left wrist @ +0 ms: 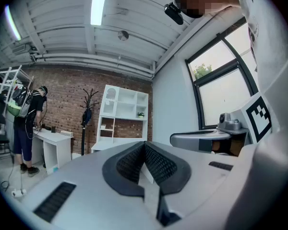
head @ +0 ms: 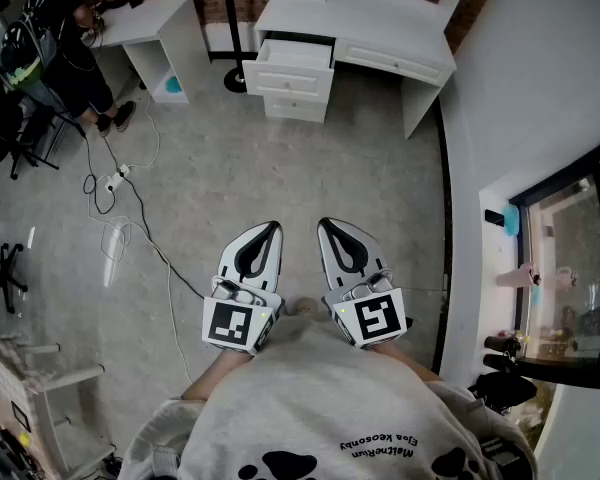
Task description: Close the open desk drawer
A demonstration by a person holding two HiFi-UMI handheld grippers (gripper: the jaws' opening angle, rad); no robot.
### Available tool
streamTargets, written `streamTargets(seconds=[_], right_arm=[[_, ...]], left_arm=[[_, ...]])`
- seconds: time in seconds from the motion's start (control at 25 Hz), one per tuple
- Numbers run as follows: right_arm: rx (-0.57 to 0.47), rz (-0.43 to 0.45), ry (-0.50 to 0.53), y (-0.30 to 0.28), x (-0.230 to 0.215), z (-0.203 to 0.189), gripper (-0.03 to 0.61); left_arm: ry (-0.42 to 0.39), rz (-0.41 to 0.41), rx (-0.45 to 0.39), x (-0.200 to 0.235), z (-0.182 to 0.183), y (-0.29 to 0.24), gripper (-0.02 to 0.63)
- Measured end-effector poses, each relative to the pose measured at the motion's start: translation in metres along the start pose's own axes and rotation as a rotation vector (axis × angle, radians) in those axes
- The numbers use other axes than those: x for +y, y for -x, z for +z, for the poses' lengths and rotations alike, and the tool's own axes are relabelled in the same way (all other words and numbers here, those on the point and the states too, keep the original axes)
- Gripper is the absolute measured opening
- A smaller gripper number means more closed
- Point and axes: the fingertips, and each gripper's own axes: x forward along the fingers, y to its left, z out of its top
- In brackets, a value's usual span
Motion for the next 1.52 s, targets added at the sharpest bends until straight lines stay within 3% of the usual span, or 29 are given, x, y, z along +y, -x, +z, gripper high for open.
streamTargets(seconds=[0.16, 0.32, 0.72, 1.08, 1.52], right_arm=[[0.013, -0.010, -0.001, 0.007, -0.015, -0.003, 0.033], [0.069, -0.011, 0.015, 0.013, -0.034, -0.014, 0.032], [0.062, -0.012, -0.037, -0.003, -0.064, -0.010, 0.034], [0.093, -0.010, -0.019, -0.056, -0.088, -0.026, 0.034], [0.124, -0.038, -0.011, -0.212, -0.113, -0.035, 0.034]], left_arm=[[-0.051, -0.017, 0.049, -0.010, -0.008, -0.005, 0.018], [-0.063, -0.015, 0.051, -0.018, -0.007, -0.017, 0.018], [-0.082, -0.008, 0.036, -0.011, 0.007, -0.047, 0.018], [-0.044, 0.021, 0.031, 0.045, -0.003, -0.088, 0.018], [-0.002, -0.007, 0.044, 0.178, -0.006, -0.175, 0.018]])
